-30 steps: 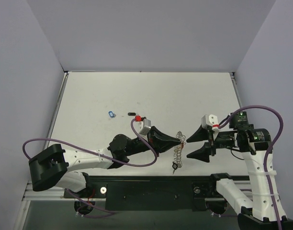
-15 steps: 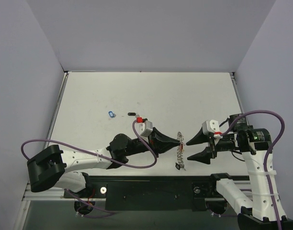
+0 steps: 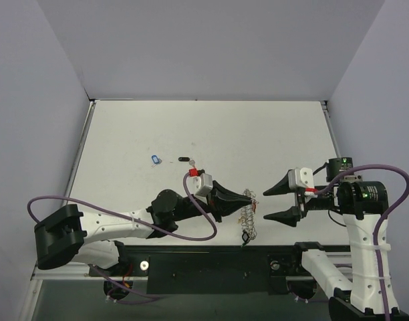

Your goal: Put the keys on the keyring

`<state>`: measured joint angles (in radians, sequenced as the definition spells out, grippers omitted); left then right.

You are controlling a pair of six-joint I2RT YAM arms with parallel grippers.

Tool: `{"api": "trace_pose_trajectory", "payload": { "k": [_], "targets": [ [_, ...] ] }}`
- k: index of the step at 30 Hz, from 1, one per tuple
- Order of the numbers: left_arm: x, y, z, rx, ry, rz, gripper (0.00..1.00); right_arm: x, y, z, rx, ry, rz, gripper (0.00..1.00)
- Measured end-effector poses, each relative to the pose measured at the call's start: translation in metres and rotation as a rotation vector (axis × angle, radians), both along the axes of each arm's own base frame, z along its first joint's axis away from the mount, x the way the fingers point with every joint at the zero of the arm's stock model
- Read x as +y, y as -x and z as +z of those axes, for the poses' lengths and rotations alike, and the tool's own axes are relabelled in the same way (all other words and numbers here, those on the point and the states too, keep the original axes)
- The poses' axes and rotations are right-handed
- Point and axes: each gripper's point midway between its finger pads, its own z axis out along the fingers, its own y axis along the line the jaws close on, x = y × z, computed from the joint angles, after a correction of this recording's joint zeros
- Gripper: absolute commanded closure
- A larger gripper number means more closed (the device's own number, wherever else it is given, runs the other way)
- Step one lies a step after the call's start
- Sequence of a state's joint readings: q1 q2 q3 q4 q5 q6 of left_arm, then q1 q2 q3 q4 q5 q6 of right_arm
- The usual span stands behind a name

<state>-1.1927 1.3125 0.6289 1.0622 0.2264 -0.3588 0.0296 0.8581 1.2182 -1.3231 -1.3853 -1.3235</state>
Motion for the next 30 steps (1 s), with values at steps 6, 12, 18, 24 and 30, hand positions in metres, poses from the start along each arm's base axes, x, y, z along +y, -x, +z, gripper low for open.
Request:
{"api": "trace_pose_trajectory", "payload": {
  "k": [6, 12, 18, 24, 30],
  "targets": [
    [0.006, 0.001, 0.014, -0.039, 0.027, 0.037, 1.00, 0.000, 0.000, -0.001, 0.127, -0.011, -0.034, 0.53],
    [0.007, 0.002, 0.018, -0.042, 0.045, 0.052, 1.00, 0.001, -0.006, 0.007, 0.146, -0.014, -0.041, 0.60],
    [0.006, 0.004, 0.021, -0.041, 0.064, 0.054, 1.00, 0.003, -0.005, 0.017, 0.082, -0.013, -0.005, 0.62],
    [0.002, 0.006, 0.018, -0.034, 0.062, 0.054, 1.00, 0.006, -0.002, 0.016, 0.047, -0.011, 0.029, 0.65],
    [0.000, 0.007, 0.017, -0.031, 0.062, 0.052, 1.00, 0.007, -0.001, 0.012, 0.060, -0.010, 0.038, 0.67]
  ]
}}
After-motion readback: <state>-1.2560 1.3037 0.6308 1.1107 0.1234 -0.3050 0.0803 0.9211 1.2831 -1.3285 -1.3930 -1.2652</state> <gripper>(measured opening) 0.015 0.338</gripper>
